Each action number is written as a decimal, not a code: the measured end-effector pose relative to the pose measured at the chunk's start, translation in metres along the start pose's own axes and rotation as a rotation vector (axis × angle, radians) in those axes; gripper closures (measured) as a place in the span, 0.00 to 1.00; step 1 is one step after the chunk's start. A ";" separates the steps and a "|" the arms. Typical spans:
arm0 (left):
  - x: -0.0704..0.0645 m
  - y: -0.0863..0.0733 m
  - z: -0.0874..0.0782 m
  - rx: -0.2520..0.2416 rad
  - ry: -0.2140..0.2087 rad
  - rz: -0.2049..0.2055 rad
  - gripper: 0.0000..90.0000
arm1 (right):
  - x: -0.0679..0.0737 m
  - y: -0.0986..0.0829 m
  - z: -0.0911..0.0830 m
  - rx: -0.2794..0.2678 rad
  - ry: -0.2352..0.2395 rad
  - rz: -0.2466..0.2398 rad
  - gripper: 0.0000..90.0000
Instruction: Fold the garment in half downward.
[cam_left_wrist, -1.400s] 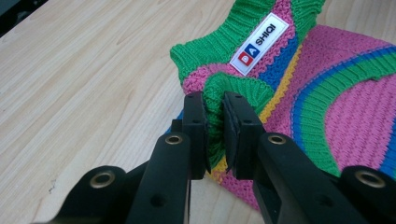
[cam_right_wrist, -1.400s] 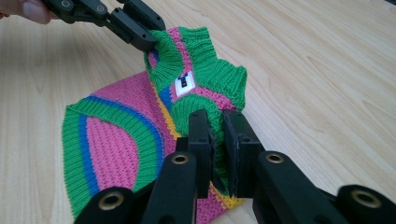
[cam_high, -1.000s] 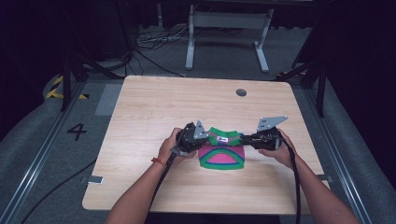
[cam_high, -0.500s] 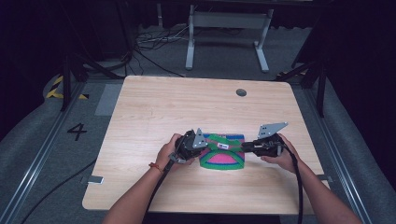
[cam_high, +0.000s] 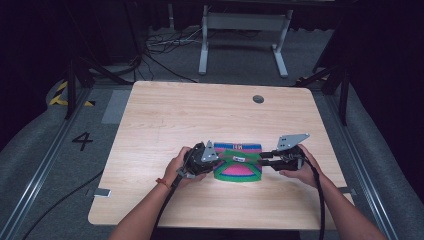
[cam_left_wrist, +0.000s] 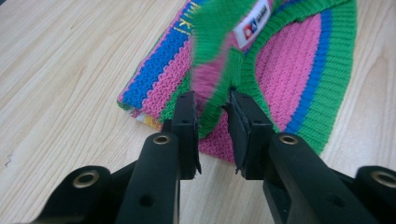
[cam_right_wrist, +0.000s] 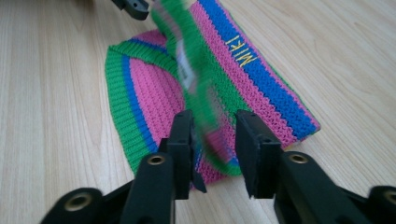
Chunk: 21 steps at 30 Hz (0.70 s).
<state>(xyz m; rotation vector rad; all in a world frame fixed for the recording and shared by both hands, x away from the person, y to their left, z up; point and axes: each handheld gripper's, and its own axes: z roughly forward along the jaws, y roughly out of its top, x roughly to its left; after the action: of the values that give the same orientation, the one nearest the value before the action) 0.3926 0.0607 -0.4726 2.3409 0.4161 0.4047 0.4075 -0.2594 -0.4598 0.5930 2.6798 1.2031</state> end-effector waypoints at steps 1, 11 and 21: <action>0.000 0.000 0.000 -0.003 0.001 0.002 0.80 | 0.000 0.000 -0.001 -0.009 0.004 0.002 0.74; -0.009 0.004 -0.002 -0.012 -0.018 0.000 0.64 | 0.013 0.005 0.006 0.009 0.024 -0.024 0.69; -0.027 0.013 0.004 -0.017 -0.070 -0.007 0.58 | 0.030 0.002 0.015 0.043 0.067 -0.043 0.68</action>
<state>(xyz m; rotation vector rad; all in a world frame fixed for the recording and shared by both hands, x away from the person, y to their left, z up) 0.3721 0.0383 -0.4703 2.3293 0.3857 0.3202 0.3852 -0.2356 -0.4680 0.5079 2.7650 1.1772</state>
